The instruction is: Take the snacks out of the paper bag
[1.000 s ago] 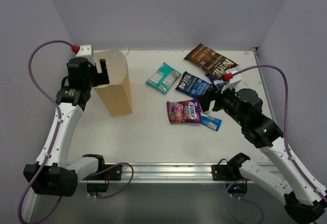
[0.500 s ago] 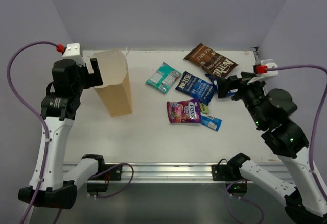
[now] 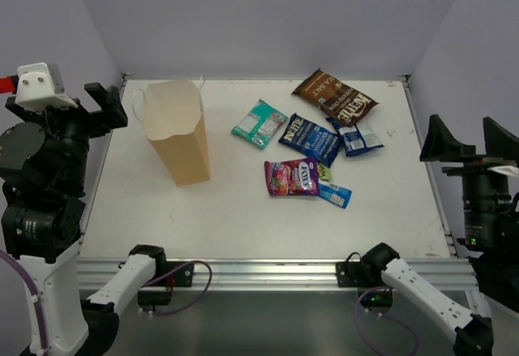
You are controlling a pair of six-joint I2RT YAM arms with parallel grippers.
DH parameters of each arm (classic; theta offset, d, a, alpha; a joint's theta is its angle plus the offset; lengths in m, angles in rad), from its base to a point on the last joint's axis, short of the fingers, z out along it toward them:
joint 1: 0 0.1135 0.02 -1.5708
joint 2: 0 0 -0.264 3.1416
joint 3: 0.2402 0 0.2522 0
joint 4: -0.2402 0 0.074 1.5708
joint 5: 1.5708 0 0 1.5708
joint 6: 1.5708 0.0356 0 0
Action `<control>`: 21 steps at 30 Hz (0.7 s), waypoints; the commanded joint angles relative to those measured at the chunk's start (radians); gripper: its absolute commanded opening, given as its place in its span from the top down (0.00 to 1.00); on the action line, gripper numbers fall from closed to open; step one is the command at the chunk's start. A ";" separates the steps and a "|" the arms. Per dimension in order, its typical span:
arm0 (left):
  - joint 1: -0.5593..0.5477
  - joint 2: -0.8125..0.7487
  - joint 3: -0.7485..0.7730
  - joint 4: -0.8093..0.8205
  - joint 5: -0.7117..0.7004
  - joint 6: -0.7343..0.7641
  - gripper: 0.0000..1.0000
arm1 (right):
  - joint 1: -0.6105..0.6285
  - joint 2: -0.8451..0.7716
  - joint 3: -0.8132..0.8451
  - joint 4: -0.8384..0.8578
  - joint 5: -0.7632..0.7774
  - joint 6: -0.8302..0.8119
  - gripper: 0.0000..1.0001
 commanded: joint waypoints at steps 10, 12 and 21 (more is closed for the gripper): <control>-0.092 -0.047 0.017 0.086 -0.110 0.036 0.00 | -0.004 -0.103 -0.005 0.102 0.041 -0.125 0.01; -0.095 -0.046 0.016 0.084 -0.122 0.039 0.00 | -0.003 -0.101 -0.003 0.102 0.039 -0.124 0.01; -0.109 -0.044 -0.035 0.121 -0.150 0.058 0.00 | -0.004 -0.107 -0.022 0.102 -0.002 -0.092 0.01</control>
